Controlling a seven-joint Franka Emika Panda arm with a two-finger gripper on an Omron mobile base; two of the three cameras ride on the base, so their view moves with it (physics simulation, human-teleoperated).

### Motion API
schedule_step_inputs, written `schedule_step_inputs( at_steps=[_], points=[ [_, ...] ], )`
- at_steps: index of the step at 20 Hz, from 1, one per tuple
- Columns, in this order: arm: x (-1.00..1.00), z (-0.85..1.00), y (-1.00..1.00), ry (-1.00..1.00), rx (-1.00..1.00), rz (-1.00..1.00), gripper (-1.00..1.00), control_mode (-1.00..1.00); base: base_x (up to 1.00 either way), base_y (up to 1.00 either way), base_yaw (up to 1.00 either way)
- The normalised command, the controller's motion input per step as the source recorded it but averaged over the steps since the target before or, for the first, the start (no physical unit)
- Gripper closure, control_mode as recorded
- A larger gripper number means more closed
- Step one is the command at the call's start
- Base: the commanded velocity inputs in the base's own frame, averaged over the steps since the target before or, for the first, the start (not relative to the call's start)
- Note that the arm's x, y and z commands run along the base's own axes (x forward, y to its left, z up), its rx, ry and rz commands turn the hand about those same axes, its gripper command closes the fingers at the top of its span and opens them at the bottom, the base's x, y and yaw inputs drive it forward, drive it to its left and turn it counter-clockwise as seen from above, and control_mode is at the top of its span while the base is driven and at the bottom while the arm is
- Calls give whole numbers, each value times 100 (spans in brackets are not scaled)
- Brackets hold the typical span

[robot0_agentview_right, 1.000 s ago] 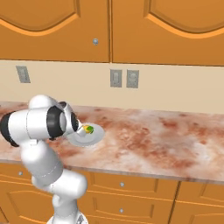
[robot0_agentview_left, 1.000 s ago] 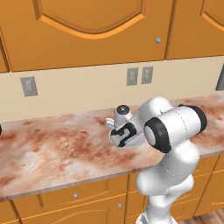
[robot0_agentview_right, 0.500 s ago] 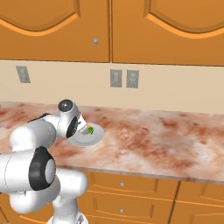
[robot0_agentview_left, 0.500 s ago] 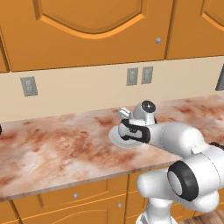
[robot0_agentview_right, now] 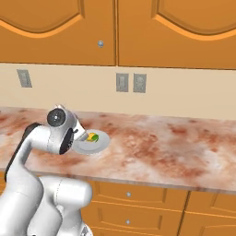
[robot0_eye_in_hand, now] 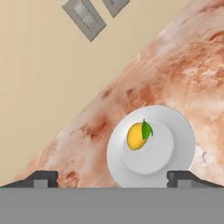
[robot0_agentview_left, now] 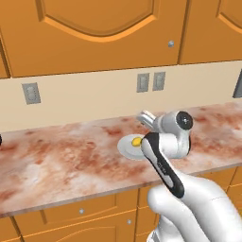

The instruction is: Pick lemon from the fridge and place it on the plate on the counter.

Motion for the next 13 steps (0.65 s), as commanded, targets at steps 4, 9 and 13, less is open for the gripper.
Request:
schedule_step_inputs(
  at_steps=[4,9,13],
  points=[
    [-92,100,-2,-17,0,-1,-100,-100,0,0,0],
    [-90,100,-16,-2,0,-8,-100,-100,0,0,0],
    [-94,66,-28,0,0,-14,-100,-100,0,0,0]
  ],
)
